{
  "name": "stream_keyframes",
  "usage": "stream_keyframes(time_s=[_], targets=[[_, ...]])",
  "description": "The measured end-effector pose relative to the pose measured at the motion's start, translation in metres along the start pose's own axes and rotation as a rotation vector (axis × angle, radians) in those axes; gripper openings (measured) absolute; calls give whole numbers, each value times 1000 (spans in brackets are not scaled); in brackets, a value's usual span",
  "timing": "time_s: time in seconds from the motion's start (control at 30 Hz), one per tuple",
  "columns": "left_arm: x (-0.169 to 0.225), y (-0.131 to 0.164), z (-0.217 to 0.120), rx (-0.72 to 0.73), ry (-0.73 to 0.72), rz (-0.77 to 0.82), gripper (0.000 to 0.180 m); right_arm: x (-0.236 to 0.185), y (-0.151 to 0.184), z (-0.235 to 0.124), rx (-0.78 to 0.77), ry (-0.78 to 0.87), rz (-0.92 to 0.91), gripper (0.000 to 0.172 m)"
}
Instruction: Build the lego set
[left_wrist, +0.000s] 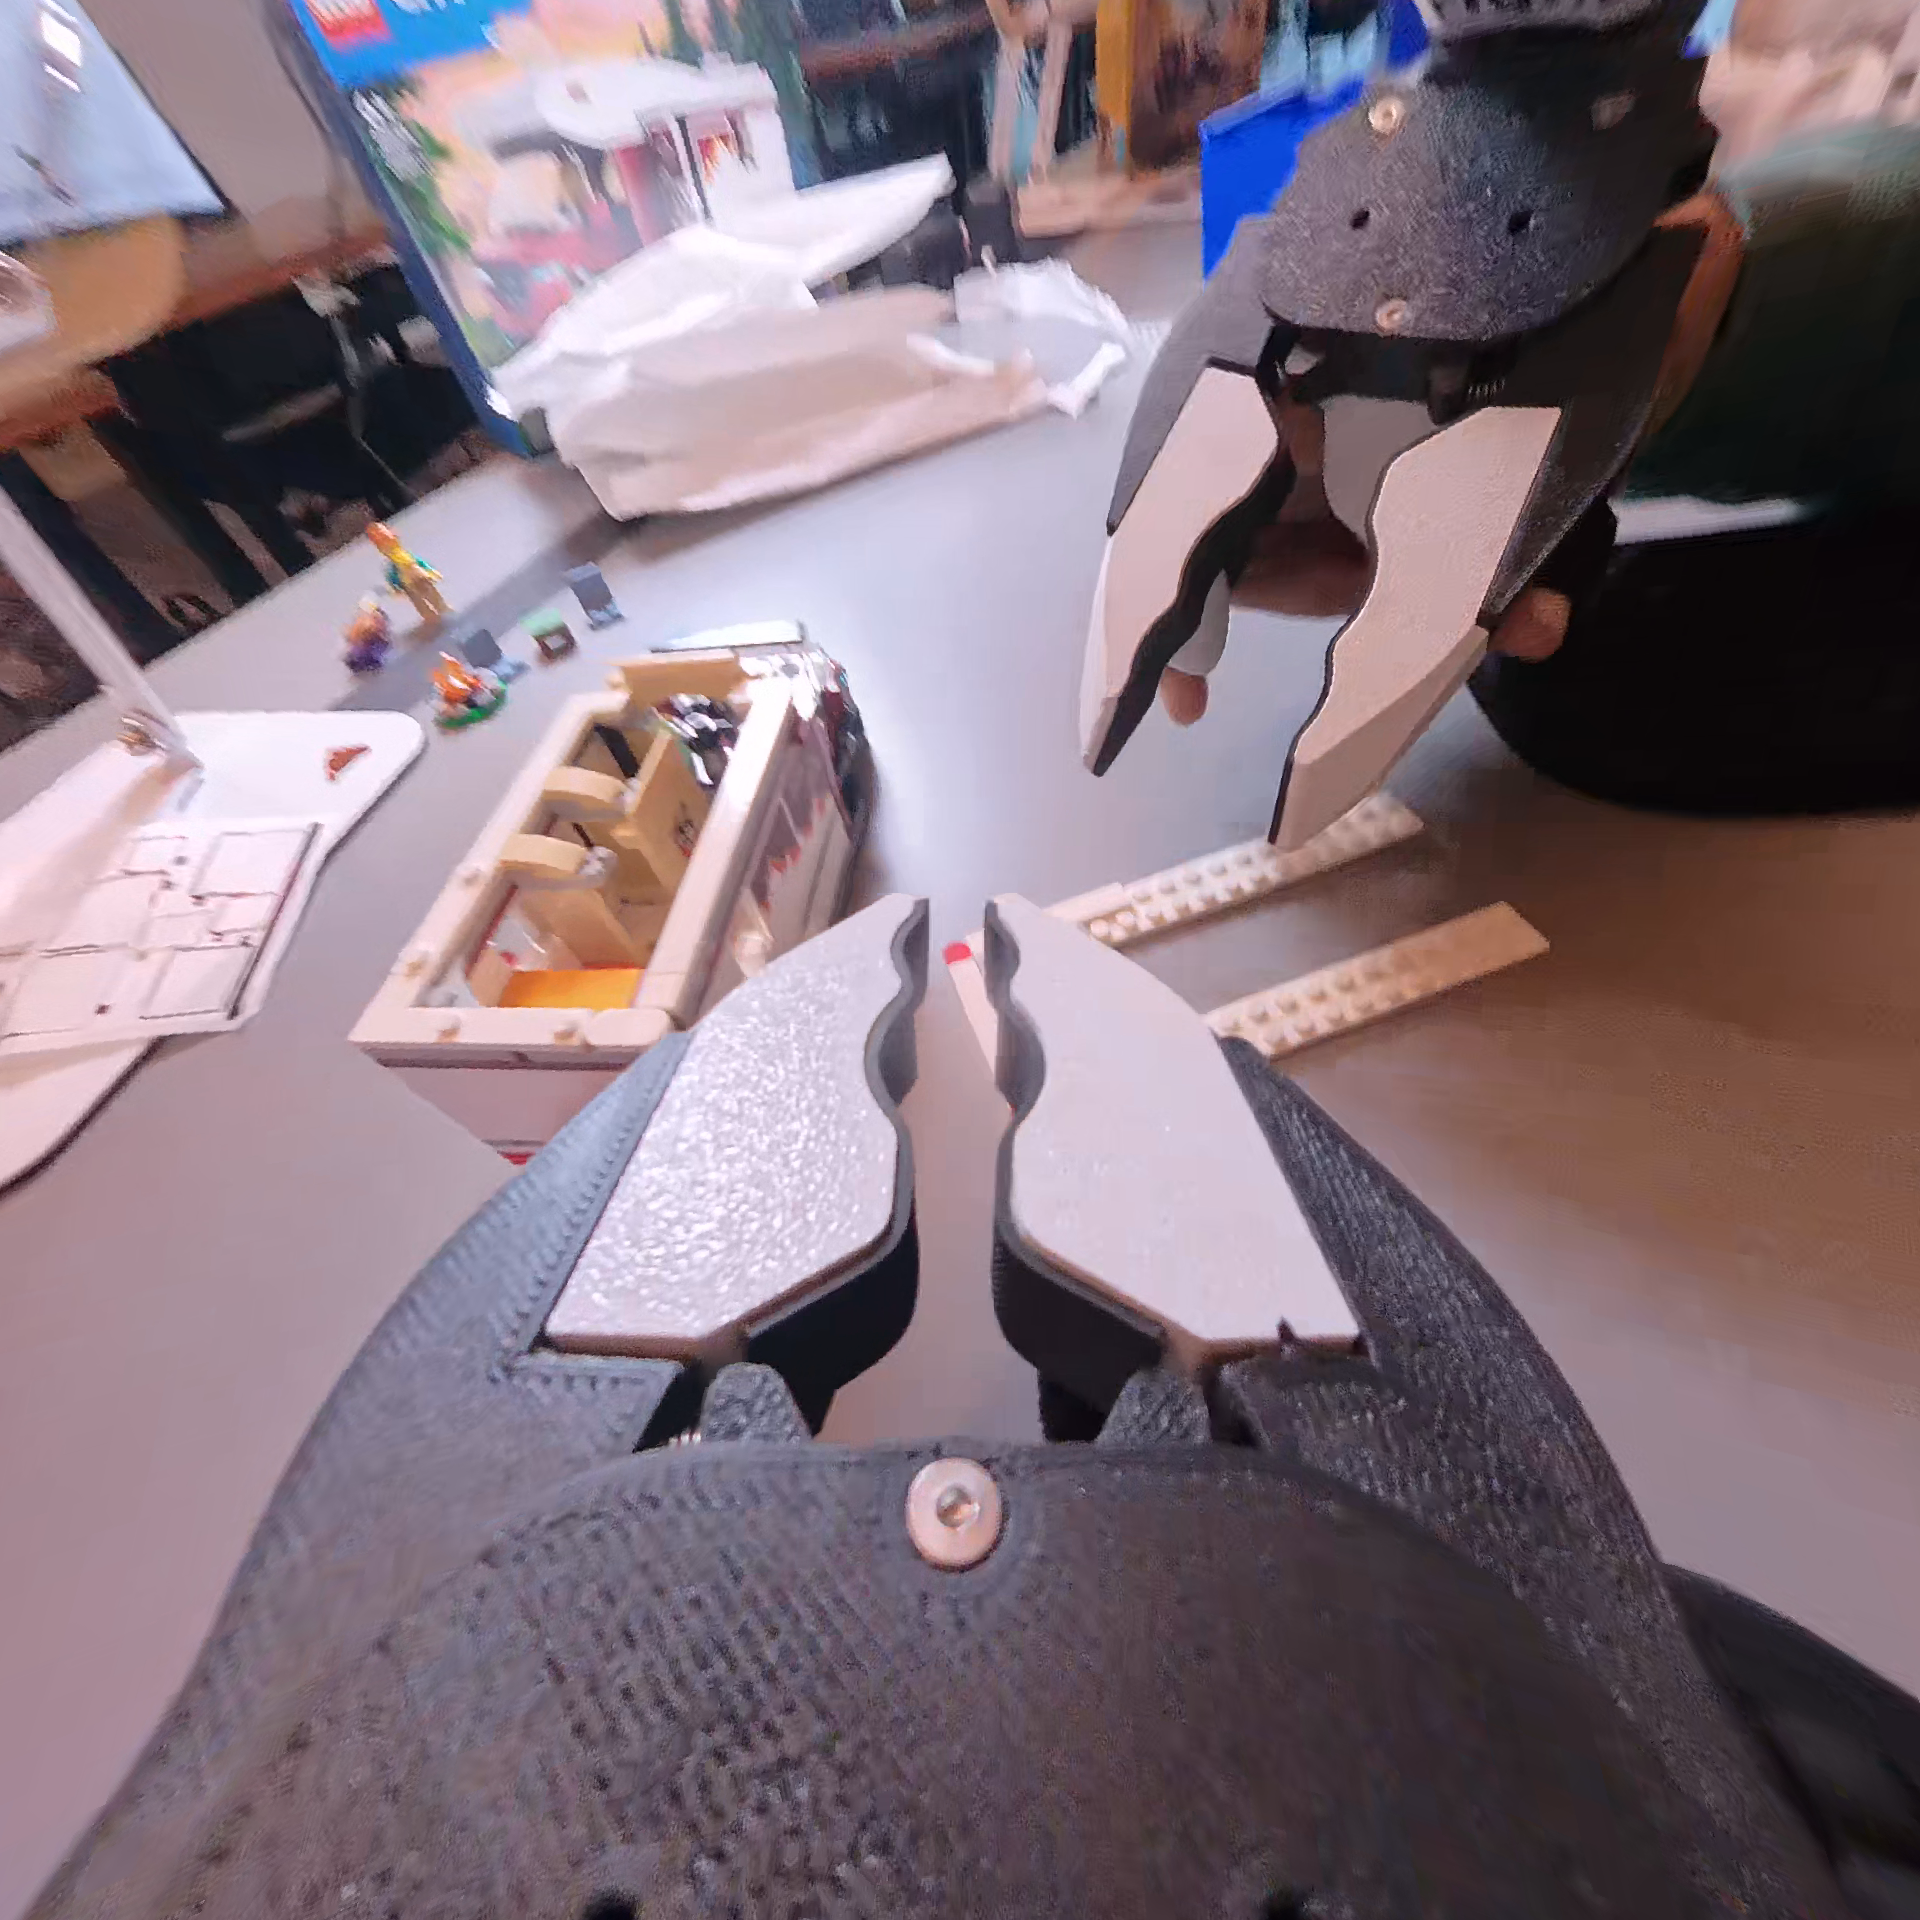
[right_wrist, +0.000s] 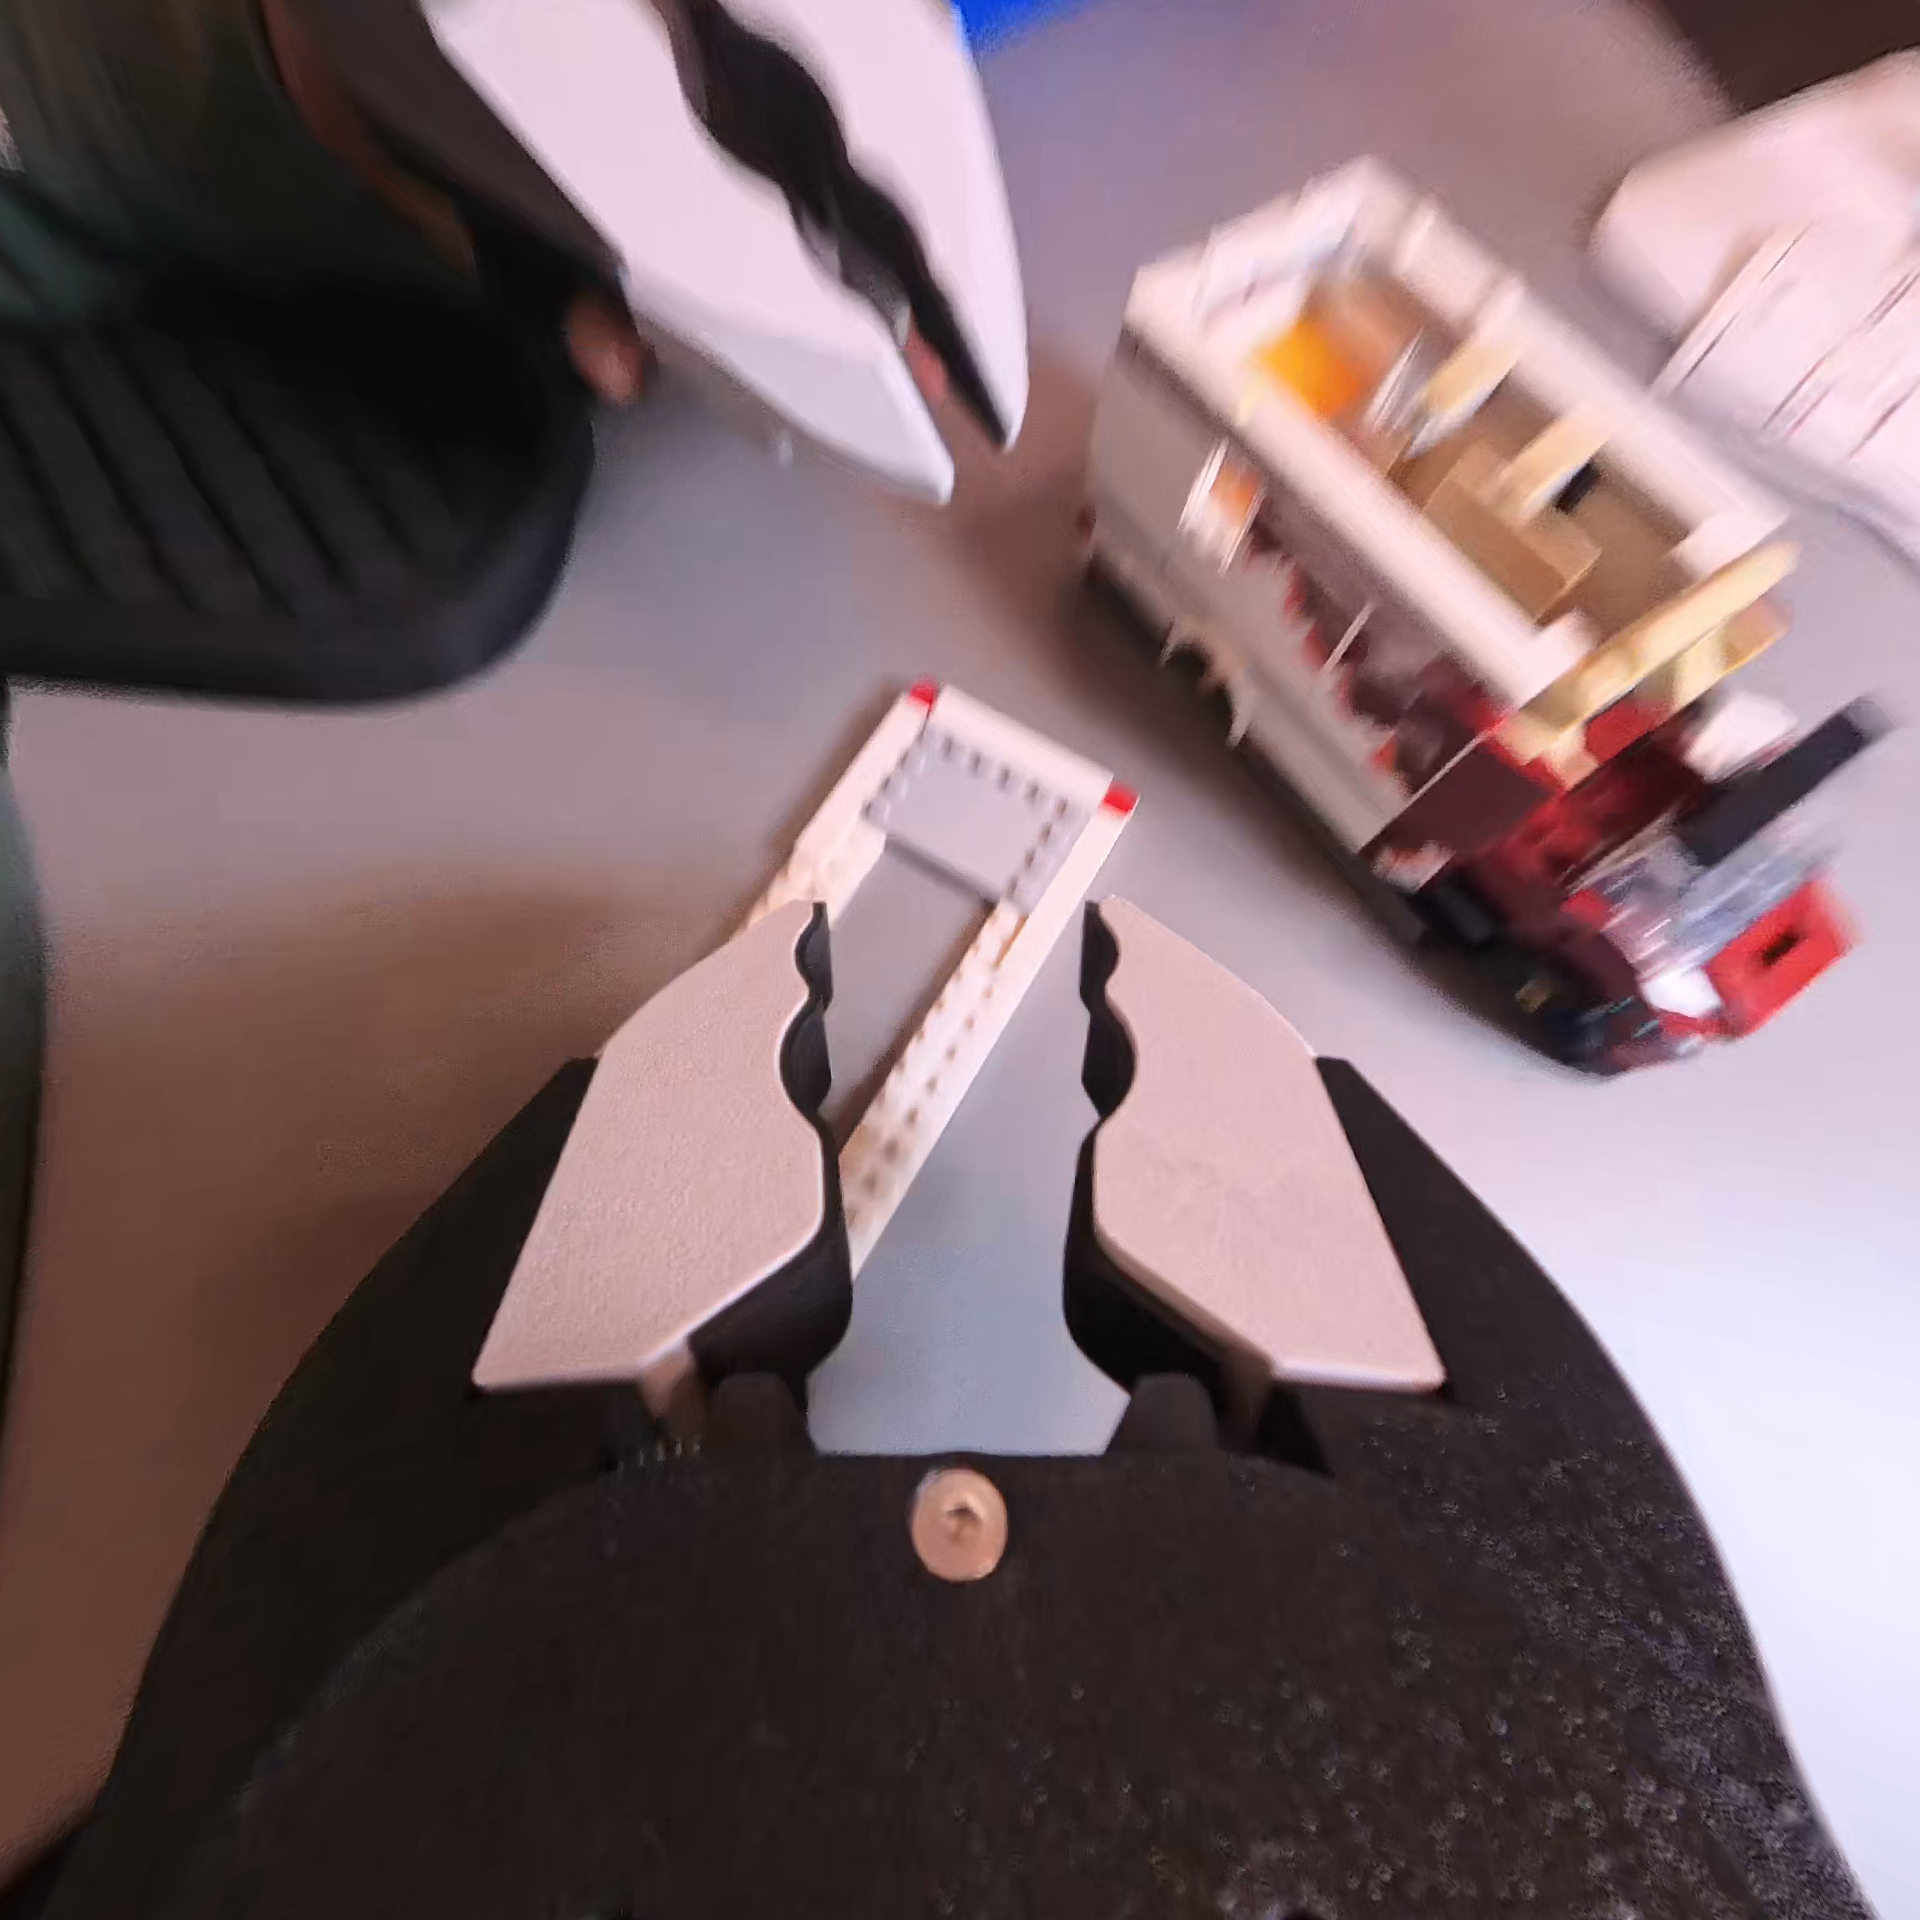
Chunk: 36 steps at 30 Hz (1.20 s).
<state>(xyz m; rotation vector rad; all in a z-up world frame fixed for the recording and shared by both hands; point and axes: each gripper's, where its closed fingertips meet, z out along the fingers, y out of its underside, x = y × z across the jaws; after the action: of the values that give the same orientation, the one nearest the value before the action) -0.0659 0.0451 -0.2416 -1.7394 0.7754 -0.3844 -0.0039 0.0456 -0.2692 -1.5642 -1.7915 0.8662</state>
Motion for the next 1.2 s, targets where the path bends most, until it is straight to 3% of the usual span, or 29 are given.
stream_keyframes(time_s=[0.03, 0.17, 0.3, 0.43, 0.77, 0.83, 1.0, 1.1, 1.2], targets=[[-5, -5, -3, 37, -25, -10, 7, 6, -16, -5, 104, 28, -8, 47], [-28, -20, -16, 158, -151, -47, 0, 35, -62, -33, 441, 178, -9, 47], [-53, -29, -34, 251, -307, -64, 0, 62, -70, -53, 611, 336, 18, 42], [-73, -36, -53, 326, -428, -82, 0, 75, -62, -73, 680, 445, 33, 0], [-89, -30, -59, 341, -520, -76, 0, 114, -49, -85, 696, 585, 154, 0], [-92, -30, -61, 347, -529, -85, 0, 130, -59, -83, 694, 594, 158, 11], [-93, -27, -60, 346, -519, -108, 0, 210, -107, -74, 685, 673, 150, 28], [-91, -29, -61, 342, -526, -83, 0, 276, -127, -60, 646, 731, 241, 44], [-90, -30, -63, 333, -539, -49, 0, 324, -132, -45, 623, 766, 361, 44]])
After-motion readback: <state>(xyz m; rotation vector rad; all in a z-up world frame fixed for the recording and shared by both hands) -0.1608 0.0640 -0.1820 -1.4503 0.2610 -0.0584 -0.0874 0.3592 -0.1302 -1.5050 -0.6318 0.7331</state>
